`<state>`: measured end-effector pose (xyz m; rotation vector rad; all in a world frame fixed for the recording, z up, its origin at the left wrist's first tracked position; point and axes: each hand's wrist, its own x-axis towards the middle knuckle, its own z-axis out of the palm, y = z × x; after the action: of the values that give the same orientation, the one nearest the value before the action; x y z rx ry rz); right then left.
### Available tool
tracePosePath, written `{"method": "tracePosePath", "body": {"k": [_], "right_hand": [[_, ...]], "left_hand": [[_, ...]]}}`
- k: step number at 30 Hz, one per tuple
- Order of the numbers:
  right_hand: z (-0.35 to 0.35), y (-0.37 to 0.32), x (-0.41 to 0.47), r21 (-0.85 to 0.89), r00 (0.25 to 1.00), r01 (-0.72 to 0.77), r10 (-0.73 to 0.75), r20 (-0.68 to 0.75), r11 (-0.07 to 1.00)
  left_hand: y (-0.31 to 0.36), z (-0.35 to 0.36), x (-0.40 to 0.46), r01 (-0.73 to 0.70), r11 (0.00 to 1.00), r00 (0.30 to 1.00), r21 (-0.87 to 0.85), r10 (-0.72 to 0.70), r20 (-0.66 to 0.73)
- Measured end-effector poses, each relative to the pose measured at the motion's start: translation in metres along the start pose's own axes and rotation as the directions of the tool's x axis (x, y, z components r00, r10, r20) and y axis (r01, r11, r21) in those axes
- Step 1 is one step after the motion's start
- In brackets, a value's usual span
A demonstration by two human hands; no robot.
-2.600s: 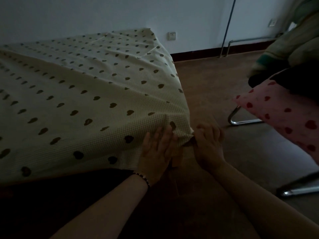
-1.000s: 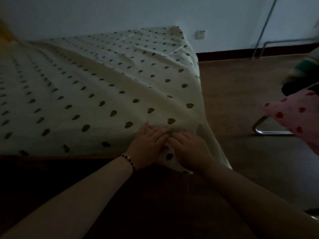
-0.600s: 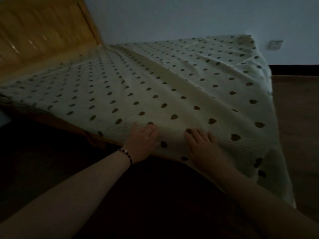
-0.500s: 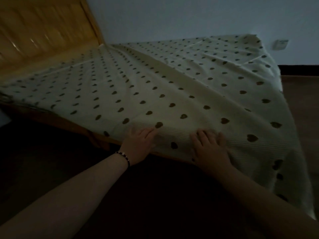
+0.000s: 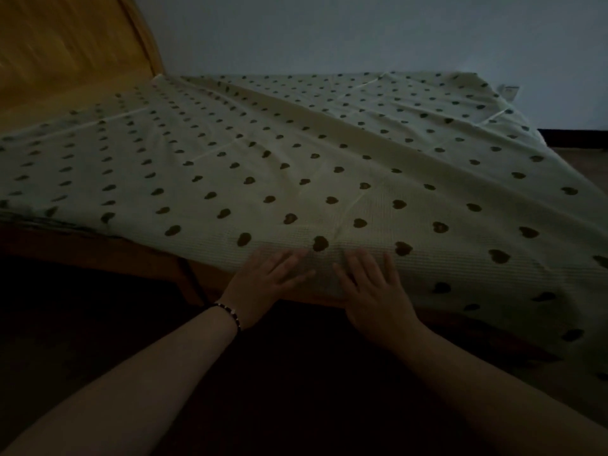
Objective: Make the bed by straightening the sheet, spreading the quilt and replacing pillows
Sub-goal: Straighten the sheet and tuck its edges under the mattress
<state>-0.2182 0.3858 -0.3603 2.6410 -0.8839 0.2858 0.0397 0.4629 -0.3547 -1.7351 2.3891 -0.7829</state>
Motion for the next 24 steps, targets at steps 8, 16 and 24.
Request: {"method": "tracePosePath", "body": {"k": [8,16,24], "right_hand": [[0.005,-0.061,0.048,-0.106,0.987,-0.155,0.149,-0.058,0.982],[-0.026,-0.061,0.071,-0.113,0.958,-0.222,0.195,-0.212,0.968],[-0.072,-0.015,0.099,0.006,0.915,-0.309,0.299,-0.271,0.951]], "left_hand": [[-0.051,0.017,0.001,-0.120,0.992,0.916,-0.030,0.099,-0.388],[-0.079,0.006,0.024,-0.156,0.967,0.803,-0.202,0.005,-0.595],[-0.064,0.006,0.048,0.119,0.992,0.713,0.032,-0.063,-0.698]]}}
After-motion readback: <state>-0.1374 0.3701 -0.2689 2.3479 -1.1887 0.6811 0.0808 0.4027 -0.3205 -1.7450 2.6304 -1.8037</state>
